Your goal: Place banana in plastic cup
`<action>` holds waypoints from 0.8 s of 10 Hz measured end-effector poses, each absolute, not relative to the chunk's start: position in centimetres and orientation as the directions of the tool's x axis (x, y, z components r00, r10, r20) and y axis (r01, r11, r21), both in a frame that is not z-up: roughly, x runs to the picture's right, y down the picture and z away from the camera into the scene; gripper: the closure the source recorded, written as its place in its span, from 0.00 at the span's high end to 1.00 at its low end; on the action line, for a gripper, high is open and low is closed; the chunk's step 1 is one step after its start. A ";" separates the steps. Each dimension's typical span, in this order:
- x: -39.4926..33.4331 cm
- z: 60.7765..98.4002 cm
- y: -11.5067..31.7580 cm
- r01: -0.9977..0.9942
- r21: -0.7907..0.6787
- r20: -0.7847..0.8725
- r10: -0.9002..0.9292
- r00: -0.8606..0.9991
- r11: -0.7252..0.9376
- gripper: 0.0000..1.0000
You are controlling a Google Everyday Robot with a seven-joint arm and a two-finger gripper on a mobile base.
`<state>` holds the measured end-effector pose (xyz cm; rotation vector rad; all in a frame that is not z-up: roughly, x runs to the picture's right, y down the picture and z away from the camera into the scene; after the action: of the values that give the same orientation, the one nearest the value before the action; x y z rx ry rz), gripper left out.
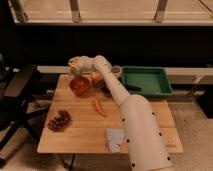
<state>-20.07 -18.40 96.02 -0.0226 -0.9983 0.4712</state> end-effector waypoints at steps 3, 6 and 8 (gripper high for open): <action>-19.7 95.9 -18.0 -0.387 -0.243 0.795 0.411 0.446 0.890 0.48; -19.0 95.7 -18.3 -0.409 -0.236 0.796 0.417 0.439 0.881 0.76; -19.1 95.6 -18.6 -0.419 -0.232 0.801 0.417 0.430 0.878 0.80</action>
<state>-19.14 -18.62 95.55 0.0023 -0.9988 0.5213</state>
